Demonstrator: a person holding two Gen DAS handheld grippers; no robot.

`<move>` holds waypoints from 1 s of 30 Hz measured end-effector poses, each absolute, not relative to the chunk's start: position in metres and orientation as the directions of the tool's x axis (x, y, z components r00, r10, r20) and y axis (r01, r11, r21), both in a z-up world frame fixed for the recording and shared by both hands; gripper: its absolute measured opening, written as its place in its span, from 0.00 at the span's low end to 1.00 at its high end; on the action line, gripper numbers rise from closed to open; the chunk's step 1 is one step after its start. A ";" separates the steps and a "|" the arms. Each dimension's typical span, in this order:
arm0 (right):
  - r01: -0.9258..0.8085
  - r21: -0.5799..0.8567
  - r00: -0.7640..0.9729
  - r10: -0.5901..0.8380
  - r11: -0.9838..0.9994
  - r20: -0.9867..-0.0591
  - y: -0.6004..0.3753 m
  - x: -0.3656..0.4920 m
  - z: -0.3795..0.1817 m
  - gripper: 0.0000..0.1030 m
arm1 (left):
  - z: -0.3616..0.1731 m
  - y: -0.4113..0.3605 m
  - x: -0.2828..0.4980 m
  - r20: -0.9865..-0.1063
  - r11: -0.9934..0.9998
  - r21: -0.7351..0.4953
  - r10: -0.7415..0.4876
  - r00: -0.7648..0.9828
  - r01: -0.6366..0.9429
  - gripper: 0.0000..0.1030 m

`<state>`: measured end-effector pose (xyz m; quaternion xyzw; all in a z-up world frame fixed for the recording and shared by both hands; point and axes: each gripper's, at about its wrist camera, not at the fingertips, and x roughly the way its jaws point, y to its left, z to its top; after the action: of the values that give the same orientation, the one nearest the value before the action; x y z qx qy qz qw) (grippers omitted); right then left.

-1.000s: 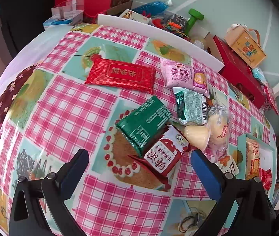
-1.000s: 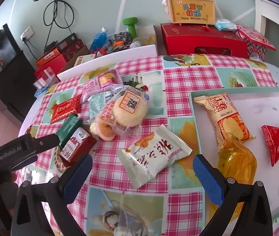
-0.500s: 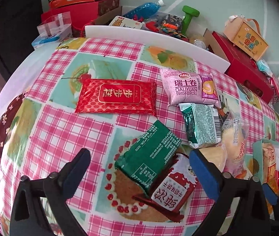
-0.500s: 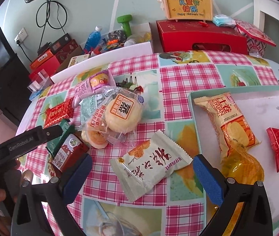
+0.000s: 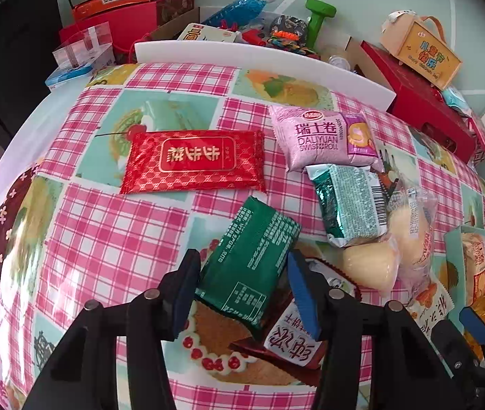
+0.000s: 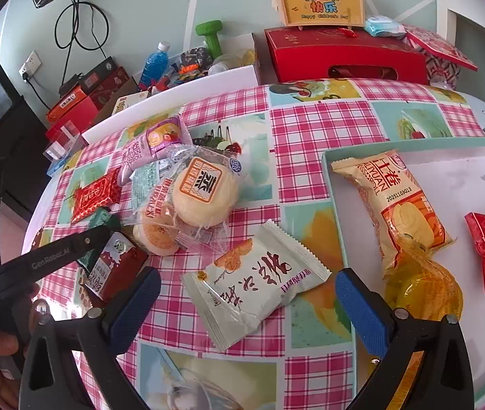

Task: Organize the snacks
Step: 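Move both tools back toward the remaining snacks, then grasp the green biscuit pack with left tool while right tool grasps white pastry bag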

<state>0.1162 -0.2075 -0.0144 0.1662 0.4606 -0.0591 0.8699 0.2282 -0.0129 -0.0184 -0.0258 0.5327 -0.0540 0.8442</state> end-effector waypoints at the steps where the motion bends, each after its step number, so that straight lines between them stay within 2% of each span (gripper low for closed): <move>1: 0.255 0.235 0.569 0.051 0.938 -0.820 -0.207 0.116 -0.015 1.00 | -0.019 -0.012 0.227 -0.900 0.994 -0.098 -0.112 0.421 0.054 0.49; 6: 0.239 0.231 0.576 0.054 0.943 -0.816 -0.205 0.117 -0.015 1.00 | -0.019 -0.004 0.214 -0.908 0.995 -0.101 -0.101 0.408 0.021 0.43; 10: 0.213 0.220 0.582 0.057 0.952 -0.811 -0.201 0.119 -0.016 0.97 | -0.019 0.001 0.202 -0.908 0.993 -0.115 -0.108 0.404 0.006 0.41; 16: 0.208 0.169 0.571 0.021 0.963 -0.821 -0.201 0.122 -0.021 0.82 | -0.018 0.001 0.184 -0.915 0.991 -0.133 -0.128 0.382 0.012 0.41; 30: 0.136 0.171 0.536 0.072 0.976 -0.841 -0.189 0.121 -0.023 0.69 | -0.017 -0.009 0.172 -0.919 0.985 -0.165 -0.172 0.355 0.050 0.40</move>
<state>0.1211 -0.1890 -0.0228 0.1083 0.4815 -0.0183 0.8695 0.1717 -0.0093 -0.0166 -0.0544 0.5638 -0.0675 0.8214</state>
